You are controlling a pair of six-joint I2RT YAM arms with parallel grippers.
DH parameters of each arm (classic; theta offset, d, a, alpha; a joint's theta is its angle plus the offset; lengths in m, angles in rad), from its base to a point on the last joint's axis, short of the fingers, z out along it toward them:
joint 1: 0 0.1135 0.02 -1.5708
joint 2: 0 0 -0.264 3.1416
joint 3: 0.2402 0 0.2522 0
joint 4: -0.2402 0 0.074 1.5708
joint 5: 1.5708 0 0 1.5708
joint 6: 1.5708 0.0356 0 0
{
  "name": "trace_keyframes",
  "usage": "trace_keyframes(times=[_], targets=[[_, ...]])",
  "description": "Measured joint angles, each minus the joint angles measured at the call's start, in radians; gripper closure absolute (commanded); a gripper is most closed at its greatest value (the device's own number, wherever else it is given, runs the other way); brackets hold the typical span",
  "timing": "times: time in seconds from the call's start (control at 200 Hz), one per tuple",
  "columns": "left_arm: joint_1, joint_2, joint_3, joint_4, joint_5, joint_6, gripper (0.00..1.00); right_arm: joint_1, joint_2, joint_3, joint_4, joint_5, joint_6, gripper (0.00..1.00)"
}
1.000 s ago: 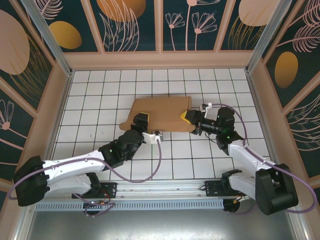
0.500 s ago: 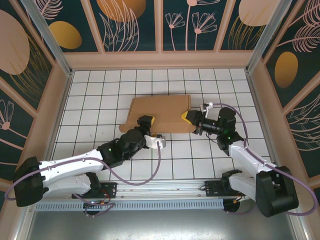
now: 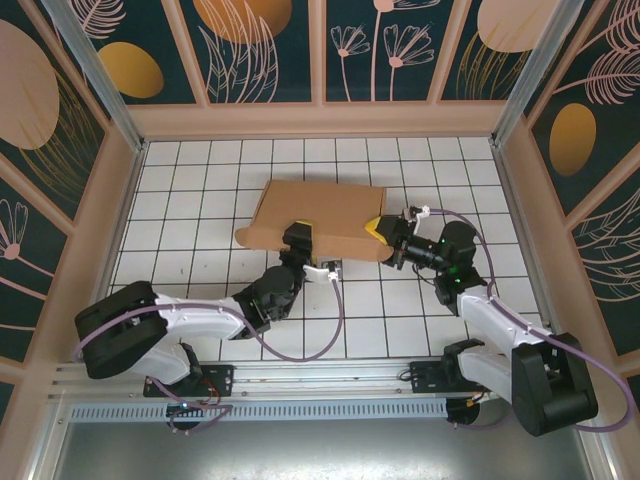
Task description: Fold the paper box
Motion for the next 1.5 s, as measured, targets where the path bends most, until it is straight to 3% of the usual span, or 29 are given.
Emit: trace_keyframes(times=[0.18,0.28,0.57,0.616,0.736,0.846,0.946,1.006,1.106,1.191,1.386,1.496], targets=[[0.000,0.032,0.021,0.153,-0.033,0.113,0.42,0.005,-0.017,0.000,0.031,0.002,0.017,0.47],[0.000,0.032,0.024,0.164,-0.040,0.137,0.47,0.006,-0.018,0.000,0.046,0.003,0.016,0.44],[0.000,-0.031,0.029,0.070,-0.056,0.124,0.45,0.011,-0.026,0.022,-0.024,-0.034,-0.055,0.10],[0.000,-0.052,0.040,0.017,-0.064,0.101,0.44,-0.004,-0.043,0.042,-0.099,-0.030,-0.098,0.01],[0.001,-0.131,0.124,-0.272,-0.076,-0.043,0.45,-0.067,-0.124,0.122,-0.362,0.031,-0.270,0.01],[0.002,-0.184,0.262,-0.627,-0.051,-0.236,0.47,-0.121,-0.200,0.235,-0.628,0.191,-0.482,0.01],[0.002,-0.194,0.401,-0.929,-0.015,-0.406,0.47,-0.145,-0.233,0.300,-0.766,0.335,-0.625,0.01],[0.002,-0.190,0.483,-1.107,0.019,-0.497,0.47,-0.157,-0.238,0.310,-0.809,0.397,-0.687,0.07],[0.002,-0.155,0.639,-1.402,0.105,-0.644,0.46,-0.166,-0.226,0.307,-0.834,0.449,-0.752,0.36],[0.002,-0.097,0.771,-1.608,0.187,-0.750,0.47,-0.166,-0.191,0.307,-0.815,0.457,-0.801,0.47],[0.002,0.028,0.906,-1.908,0.310,-0.881,0.52,-0.154,0.063,0.306,-0.710,0.391,-0.869,0.77],[0.002,0.071,0.930,-1.999,0.361,-0.898,0.52,-0.099,0.229,0.299,-0.676,0.335,-0.866,0.79]])
